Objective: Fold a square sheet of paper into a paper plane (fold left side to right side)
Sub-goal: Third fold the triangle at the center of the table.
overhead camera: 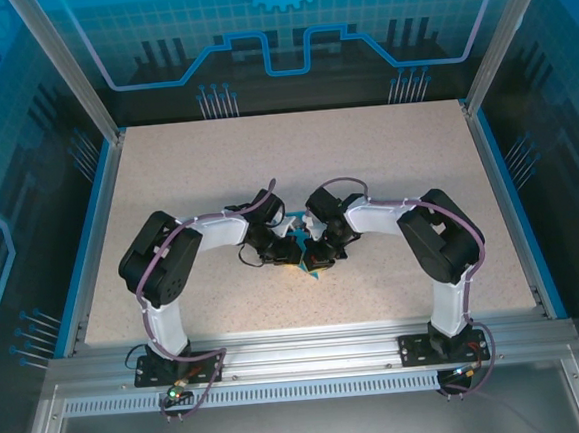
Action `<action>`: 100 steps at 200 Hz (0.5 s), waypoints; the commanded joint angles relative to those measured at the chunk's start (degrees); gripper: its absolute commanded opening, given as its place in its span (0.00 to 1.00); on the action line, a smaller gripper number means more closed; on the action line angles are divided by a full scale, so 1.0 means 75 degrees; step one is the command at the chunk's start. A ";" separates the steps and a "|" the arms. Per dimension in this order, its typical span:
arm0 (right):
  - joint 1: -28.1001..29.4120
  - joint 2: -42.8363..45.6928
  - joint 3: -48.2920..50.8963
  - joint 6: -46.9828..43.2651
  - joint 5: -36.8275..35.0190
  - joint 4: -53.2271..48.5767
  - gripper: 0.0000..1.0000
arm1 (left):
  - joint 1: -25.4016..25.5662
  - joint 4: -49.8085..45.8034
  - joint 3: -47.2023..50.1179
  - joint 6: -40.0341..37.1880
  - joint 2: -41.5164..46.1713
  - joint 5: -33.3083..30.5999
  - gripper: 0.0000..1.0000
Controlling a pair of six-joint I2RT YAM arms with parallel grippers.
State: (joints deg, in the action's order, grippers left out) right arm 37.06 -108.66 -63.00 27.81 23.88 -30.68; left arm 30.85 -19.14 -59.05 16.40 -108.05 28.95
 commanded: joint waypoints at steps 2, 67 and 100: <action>-0.0090 -0.0450 0.0384 -0.0132 -0.0784 -0.0745 0.00 | -0.0355 -0.0406 0.0244 -0.0438 0.0010 -0.0888 0.12; -0.0090 -0.0338 0.0556 -0.0058 -0.0783 -0.0708 0.00 | -0.1031 -0.0704 0.0083 -0.1075 0.0153 -0.1181 0.12; -0.0090 -0.0329 0.0584 -0.0052 -0.0784 -0.0713 0.00 | -0.1325 -0.0738 -0.0043 -0.1270 0.0192 -0.1176 0.12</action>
State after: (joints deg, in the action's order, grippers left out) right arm 36.95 -108.33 -62.19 27.62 24.10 -29.91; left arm 24.01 -22.11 -59.07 10.00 -107.18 27.66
